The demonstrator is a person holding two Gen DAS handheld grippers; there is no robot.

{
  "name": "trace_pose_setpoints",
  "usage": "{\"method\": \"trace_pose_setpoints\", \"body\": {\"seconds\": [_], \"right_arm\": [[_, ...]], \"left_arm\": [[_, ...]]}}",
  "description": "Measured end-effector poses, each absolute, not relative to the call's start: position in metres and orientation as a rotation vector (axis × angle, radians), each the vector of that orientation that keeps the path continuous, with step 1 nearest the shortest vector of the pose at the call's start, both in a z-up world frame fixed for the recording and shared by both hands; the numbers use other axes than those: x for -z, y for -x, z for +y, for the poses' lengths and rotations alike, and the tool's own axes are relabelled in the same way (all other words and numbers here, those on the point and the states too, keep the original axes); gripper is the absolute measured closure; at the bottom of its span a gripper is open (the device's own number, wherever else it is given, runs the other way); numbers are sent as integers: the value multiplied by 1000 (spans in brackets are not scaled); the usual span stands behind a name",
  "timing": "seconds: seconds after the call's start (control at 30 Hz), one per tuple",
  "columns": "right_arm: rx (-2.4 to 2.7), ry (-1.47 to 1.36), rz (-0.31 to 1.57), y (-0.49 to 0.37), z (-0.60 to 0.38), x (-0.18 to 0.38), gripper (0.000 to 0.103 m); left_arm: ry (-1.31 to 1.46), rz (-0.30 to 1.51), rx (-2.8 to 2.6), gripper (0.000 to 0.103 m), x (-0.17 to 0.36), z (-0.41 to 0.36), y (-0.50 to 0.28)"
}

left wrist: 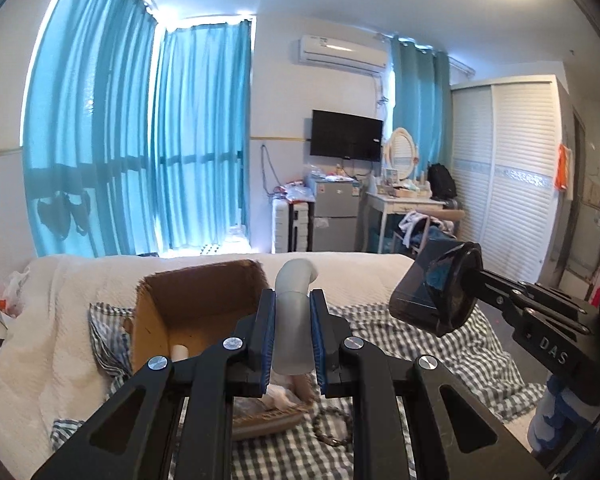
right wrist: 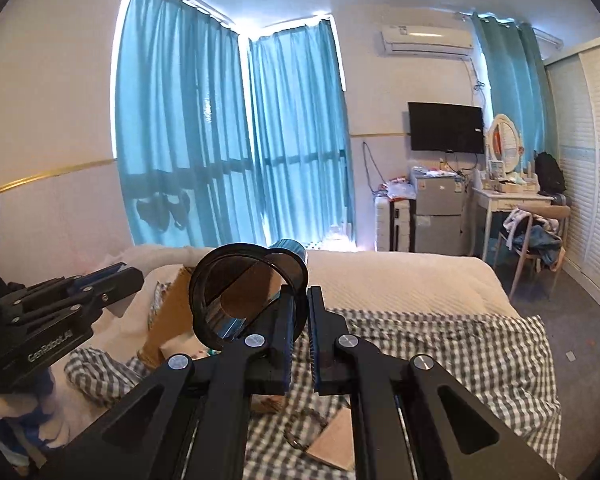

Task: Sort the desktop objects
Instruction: 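Lift and carry the white tube and black cup with both grippers over the box, then open both grippers to drop the tube and cup into the box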

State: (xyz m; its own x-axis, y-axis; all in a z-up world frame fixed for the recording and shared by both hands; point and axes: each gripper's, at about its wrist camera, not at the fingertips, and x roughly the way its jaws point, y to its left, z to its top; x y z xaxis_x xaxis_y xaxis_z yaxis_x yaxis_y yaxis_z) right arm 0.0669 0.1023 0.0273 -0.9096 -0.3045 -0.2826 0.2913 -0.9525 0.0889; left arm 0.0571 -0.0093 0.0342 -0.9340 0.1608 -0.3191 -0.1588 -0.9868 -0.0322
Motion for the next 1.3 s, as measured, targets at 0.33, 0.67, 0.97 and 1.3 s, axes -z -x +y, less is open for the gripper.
{"method": "trace_pose_setpoints", "body": {"seconds": [0.33, 0.67, 0.97, 1.3], "right_arm": [[2737, -376, -28, -26, 60, -27, 97], [2663, -394, 61, 30, 11, -5, 97], [2611, -494, 197, 70, -20, 43, 97], [2536, -611, 193, 109, -28, 99, 97]], "left_arm": [[508, -79, -2978, 86, -39, -39, -12], [582, -142, -3044, 86, -10, -81, 36], [760, -194, -3047, 86, 36, -101, 73], [948, -207, -3037, 85, 74, -113, 104]]}}
